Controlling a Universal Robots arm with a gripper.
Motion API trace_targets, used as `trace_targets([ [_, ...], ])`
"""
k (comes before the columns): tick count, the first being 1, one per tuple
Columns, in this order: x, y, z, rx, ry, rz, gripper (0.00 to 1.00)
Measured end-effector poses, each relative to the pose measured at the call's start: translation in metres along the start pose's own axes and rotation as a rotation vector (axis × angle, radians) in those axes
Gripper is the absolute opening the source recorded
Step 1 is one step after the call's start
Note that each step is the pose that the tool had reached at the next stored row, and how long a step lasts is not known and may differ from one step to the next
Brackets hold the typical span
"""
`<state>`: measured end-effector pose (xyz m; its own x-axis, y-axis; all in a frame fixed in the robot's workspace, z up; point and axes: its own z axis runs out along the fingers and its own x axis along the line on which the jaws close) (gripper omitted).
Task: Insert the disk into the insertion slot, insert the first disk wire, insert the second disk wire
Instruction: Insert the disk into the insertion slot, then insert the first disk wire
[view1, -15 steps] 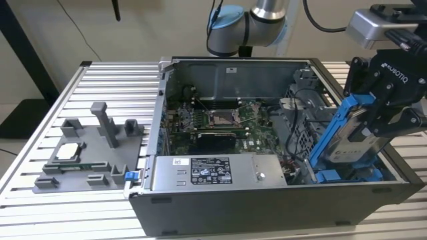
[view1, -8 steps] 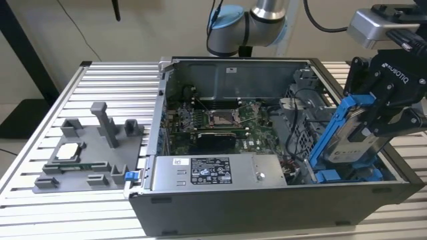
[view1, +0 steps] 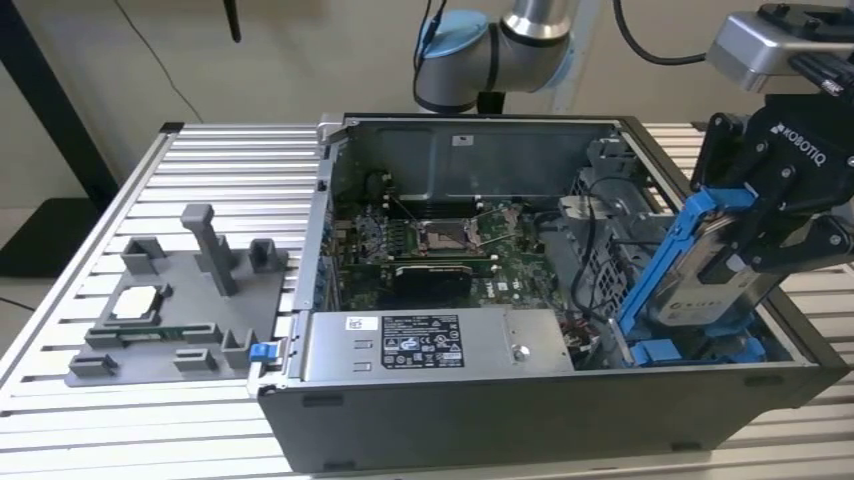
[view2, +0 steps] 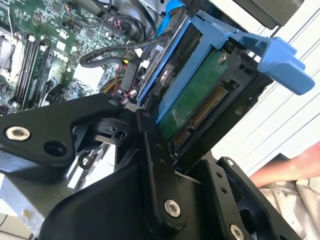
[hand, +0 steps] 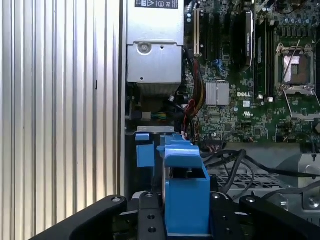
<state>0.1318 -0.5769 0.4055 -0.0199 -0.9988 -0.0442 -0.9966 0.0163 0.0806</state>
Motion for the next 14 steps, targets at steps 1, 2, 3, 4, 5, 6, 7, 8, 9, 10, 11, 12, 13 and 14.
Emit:
trace_targets([
  [1,0.0001,-0.0018,0.0013,-0.0020,-0.0016,0.000,0.00],
  [2,0.0002,-0.0032,0.0027,-0.0046,-0.0026,0.000,0.00],
  [3,0.0003,-0.0045,0.0039,-0.0064,-0.0029,0.000,0.00],
  [4,0.0005,-0.0054,0.0050,-0.0081,-0.0033,0.000,0.00],
  [5,0.0006,-0.0060,0.0055,-0.0105,-0.0040,0.000,0.00],
  [6,0.0006,-0.0060,0.0054,-0.0129,-0.0038,0.000,0.00],
  [7,0.0006,-0.0060,0.0050,-0.0153,-0.0038,0.000,0.00],
  [8,0.0005,-0.0059,0.0041,-0.0174,-0.0038,0.000,0.00],
  [9,0.0005,-0.0059,0.0037,-0.0186,-0.0039,0.000,0.00],
  [10,0.0005,-0.0059,0.0037,-0.0188,-0.0040,0.000,0.00],
  [11,0.0005,-0.0059,0.0037,-0.0188,-0.0039,0.000,0.00],
  [12,0.0005,-0.0060,0.0037,-0.0189,-0.0040,0.000,0.00],
  [13,0.0005,-0.0060,0.0037,-0.0189,-0.0040,0.000,0.00],
  [14,0.0005,-0.0060,0.0037,-0.0189,-0.0040,0.000,0.00],
])
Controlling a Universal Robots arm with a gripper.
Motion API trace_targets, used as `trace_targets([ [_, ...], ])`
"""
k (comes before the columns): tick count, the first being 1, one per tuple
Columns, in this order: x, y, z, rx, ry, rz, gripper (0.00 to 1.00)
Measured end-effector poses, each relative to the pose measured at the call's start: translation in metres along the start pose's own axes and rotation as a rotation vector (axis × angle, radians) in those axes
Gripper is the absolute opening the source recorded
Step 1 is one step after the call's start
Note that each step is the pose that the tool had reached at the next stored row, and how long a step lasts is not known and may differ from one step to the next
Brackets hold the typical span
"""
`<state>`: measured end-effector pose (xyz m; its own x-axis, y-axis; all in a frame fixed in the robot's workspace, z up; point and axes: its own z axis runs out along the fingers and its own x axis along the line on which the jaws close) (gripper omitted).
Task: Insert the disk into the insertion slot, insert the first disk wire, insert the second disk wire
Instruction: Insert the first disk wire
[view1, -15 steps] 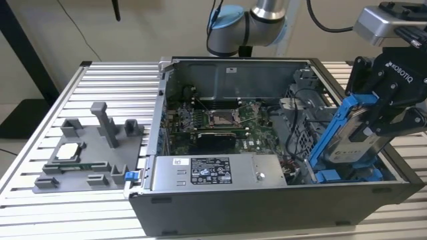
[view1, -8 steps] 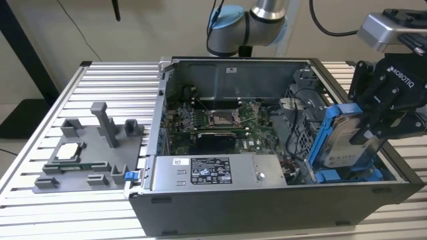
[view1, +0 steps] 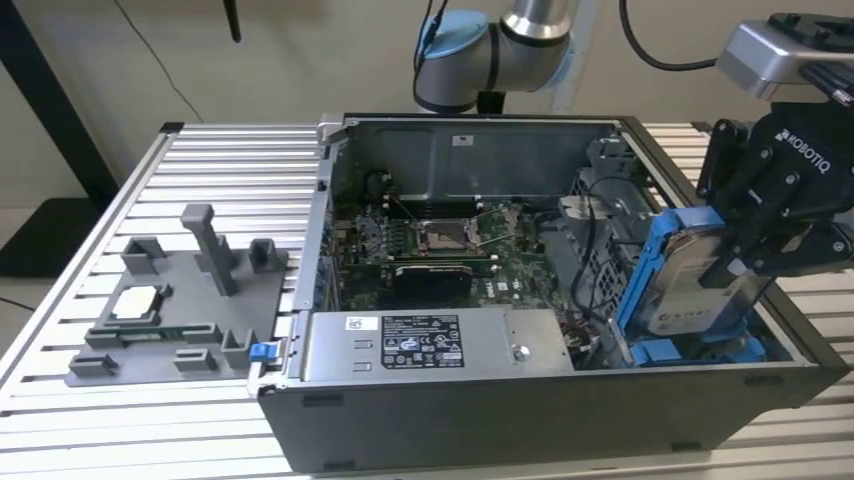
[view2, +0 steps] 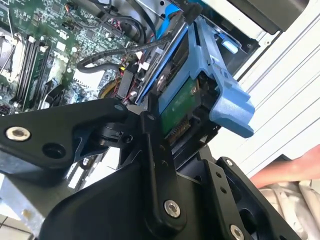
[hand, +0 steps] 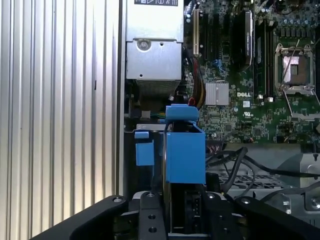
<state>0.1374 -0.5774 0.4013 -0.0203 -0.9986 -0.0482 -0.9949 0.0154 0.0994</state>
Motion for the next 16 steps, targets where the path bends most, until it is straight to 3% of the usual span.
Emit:
trace_targets([
  [4,0.0000,0.0000,-0.0001,-0.0001,0.0001,0.000,0.00],
  [5,0.0000,0.0001,-0.0010,-0.0001,0.0005,0.000,1.00],
  [10,-0.0008,0.0016,-0.0160,-0.0067,0.0002,0.000,1.00],
  [13,-0.0008,0.0016,-0.0164,-0.0070,-0.0004,0.000,1.00],
  [14,-0.0009,0.0016,-0.0164,-0.0070,-0.0020,0.000,1.00],
  [16,-0.0011,0.0015,-0.0154,-0.0051,-0.0160,-0.002,1.00],
])
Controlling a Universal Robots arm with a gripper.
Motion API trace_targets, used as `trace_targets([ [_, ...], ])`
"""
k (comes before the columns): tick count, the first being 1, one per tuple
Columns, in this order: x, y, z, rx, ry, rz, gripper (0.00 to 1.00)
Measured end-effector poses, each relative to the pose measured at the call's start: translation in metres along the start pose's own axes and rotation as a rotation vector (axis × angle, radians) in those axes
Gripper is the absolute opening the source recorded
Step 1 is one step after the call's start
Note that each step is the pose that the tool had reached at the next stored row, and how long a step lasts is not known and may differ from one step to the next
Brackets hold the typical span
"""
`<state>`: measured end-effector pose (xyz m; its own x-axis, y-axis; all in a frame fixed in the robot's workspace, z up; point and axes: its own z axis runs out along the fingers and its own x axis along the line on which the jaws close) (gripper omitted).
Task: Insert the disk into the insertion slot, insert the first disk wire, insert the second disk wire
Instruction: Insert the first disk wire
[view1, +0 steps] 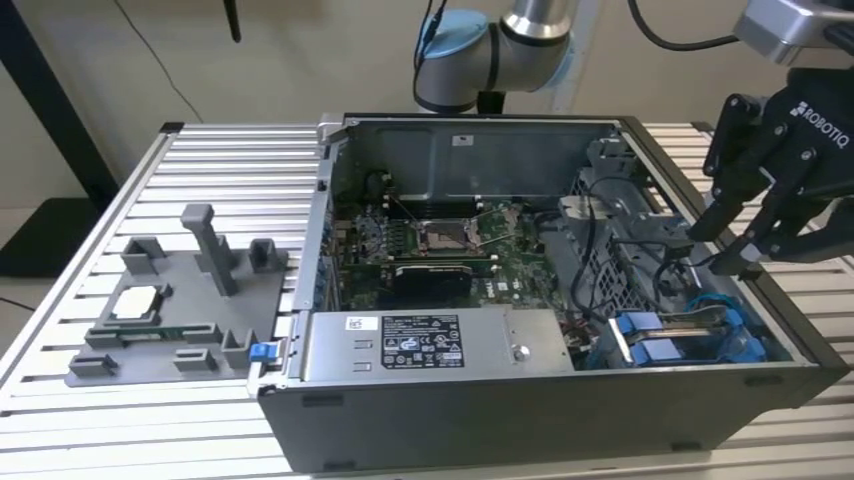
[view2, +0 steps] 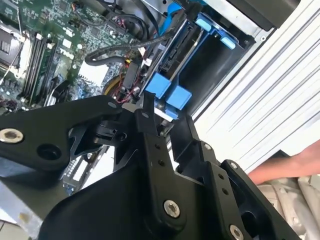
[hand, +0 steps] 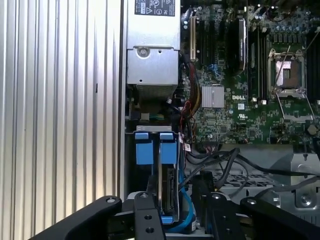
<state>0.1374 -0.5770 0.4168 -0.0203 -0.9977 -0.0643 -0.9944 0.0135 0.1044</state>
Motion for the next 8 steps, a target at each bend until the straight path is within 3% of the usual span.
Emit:
trace_targets([
  [3,-0.0002,0.0004,0.0015,0.0120,-0.0121,-0.002,1.00],
  [6,0.0001,0.0009,0.0043,0.0328,-0.0133,-0.004,1.00],
  [8,0.0001,0.0008,0.0045,0.0383,-0.0133,-0.004,1.00],
])
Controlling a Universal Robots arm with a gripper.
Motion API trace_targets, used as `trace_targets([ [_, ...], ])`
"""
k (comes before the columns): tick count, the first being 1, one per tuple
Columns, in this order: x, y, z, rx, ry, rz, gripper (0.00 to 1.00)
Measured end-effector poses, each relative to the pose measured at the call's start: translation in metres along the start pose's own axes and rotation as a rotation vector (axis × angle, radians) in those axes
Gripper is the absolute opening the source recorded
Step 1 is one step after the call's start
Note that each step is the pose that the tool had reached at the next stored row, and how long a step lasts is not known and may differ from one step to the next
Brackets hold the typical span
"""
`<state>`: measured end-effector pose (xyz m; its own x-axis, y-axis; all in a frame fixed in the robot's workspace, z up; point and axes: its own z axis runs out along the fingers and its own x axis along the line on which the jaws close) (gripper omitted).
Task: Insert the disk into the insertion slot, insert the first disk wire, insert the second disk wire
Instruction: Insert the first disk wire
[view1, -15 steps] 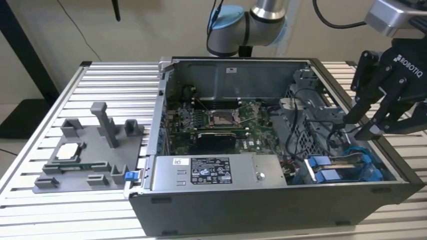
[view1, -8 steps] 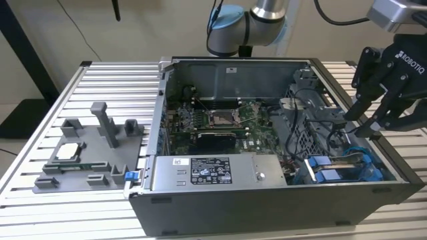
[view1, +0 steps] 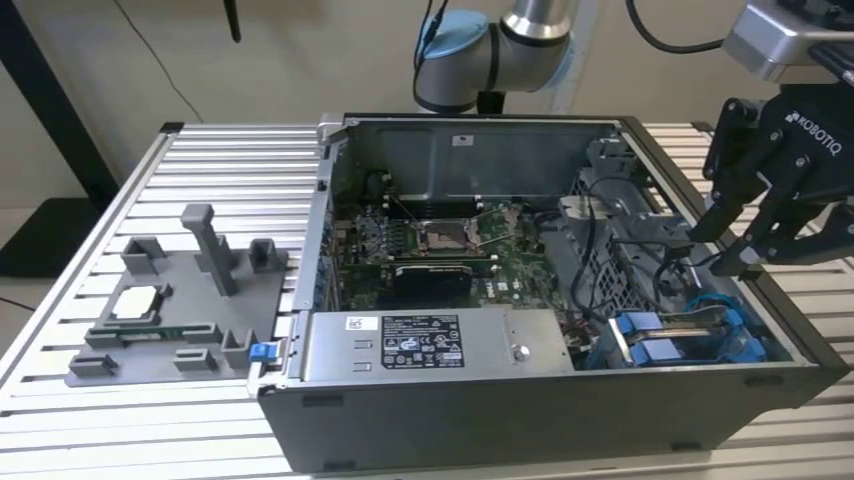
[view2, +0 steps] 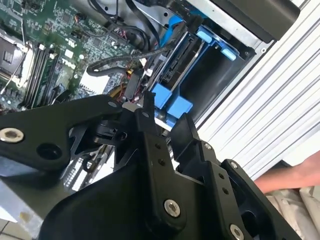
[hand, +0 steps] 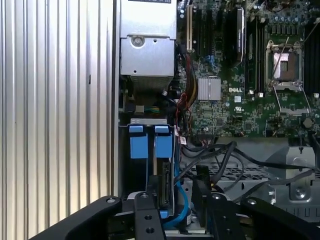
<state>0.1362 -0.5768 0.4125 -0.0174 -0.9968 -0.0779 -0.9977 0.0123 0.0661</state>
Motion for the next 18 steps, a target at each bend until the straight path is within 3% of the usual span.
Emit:
trace_targets([
  [2,0.0000,0.0001,0.0000,0.0014,0.0002,0.000,1.00],
  [3,0.0000,0.0006,0.0002,0.0063,0.0000,0.000,1.00],
  [8,-0.0008,0.0047,0.0023,0.0499,-0.0005,-0.004,1.00],
  [14,-0.0020,0.0116,0.0052,0.1083,-0.0017,-0.008,1.00],
  [18,-0.0039,0.0168,0.0066,0.1203,-0.0033,-0.009,1.00],
])
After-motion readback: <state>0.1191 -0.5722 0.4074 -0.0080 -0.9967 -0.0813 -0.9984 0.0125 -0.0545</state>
